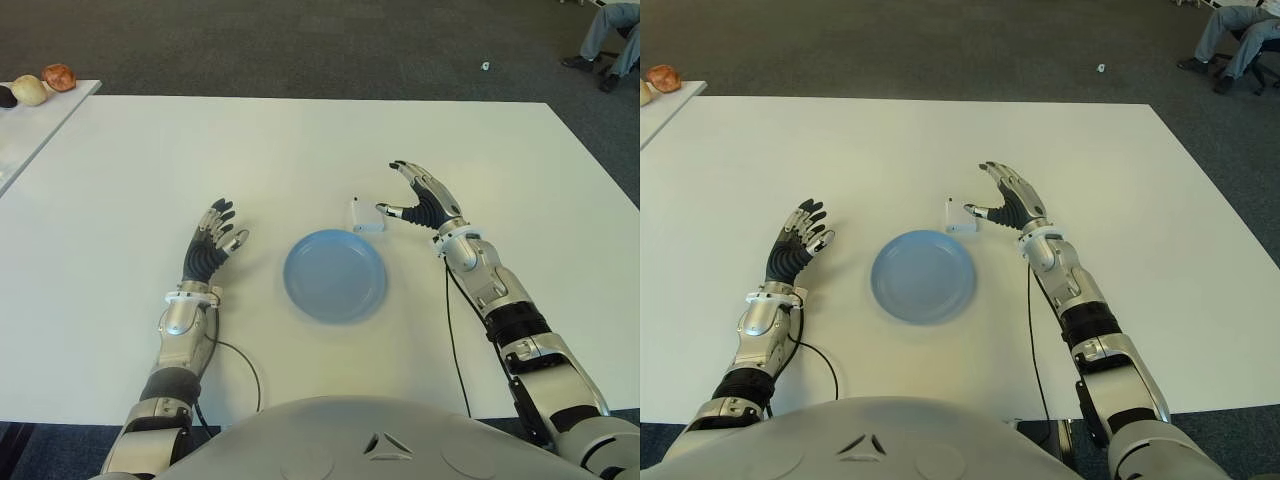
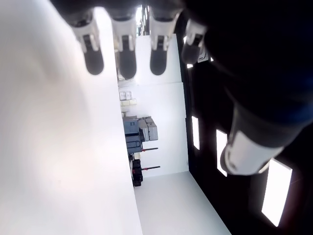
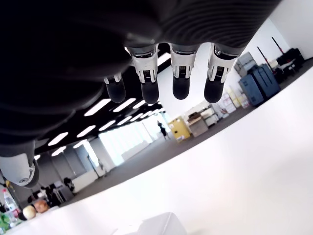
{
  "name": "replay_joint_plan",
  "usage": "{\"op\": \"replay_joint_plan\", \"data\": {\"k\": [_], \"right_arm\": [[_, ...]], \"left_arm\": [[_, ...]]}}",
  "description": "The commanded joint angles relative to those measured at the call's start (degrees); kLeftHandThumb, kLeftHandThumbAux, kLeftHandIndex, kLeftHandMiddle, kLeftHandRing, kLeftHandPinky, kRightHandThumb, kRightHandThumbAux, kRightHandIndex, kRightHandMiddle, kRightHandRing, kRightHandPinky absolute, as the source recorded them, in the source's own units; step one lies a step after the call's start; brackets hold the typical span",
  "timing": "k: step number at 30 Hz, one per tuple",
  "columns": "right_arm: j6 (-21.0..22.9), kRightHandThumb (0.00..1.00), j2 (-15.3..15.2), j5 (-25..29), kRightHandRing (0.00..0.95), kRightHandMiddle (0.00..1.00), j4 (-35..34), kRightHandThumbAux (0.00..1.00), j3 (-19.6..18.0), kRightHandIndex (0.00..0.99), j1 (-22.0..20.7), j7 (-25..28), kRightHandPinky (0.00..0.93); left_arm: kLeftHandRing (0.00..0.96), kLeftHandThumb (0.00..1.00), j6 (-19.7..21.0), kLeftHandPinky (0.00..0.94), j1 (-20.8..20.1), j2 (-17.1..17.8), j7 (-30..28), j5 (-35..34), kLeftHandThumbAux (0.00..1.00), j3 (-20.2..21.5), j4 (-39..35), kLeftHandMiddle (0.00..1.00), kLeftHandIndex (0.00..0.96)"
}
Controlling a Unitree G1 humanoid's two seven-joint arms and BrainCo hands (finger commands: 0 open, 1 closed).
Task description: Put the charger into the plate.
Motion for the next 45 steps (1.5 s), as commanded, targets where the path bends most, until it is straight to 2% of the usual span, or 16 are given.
{"op": "replay_joint_plan", "data": {"k": [1,12,27,35,45], "right_arm": [[-1.0,0.279,-0.8,-2.7,0.000,0.000,2.8,0.409,1.9,0.000,-1.4,-1.6,0.001],[-4.9,0.261,-1.4,-4.4,0.000,0.000,9.6,0.348,5.0,0.000,-4.7,-2.4,0.000],[-10.1,0.255,-0.3,-5.4,0.000,0.000,19.3,0.263,8.7,0.000,-9.1,-4.4,0.000],[-12.2,0.249,-0.2,-6.2,0.000,0.000,23.1,0.275,10.6,0.000,-11.0,-6.0,0.000],[-13.4,0.239,-0.5,-10.5,0.000,0.000,27.9,0.400,14.8,0.000,-13.0,-11.7,0.000]], "left_arm": [[0.125,0.083,1.2,0.139,8.5,-4.9,-0.7,1.2,0.684,-2.3,5.8,0.115,0.002],[0.130,0.059,0.5,0.145,8.8,-5.1,-0.3,1.6,0.683,-2.6,5.9,0.120,0.006],[0.113,0.020,1.5,0.126,10.1,-4.3,-0.2,2.8,0.638,-3.8,4.1,0.103,0.000],[0.117,0.012,1.4,0.125,10.7,-4.1,0.2,2.9,0.633,-4.4,3.3,0.107,0.000],[0.126,0.006,0.6,0.144,11.7,-4.2,0.7,2.7,0.637,-4.3,2.0,0.114,0.004]]}}
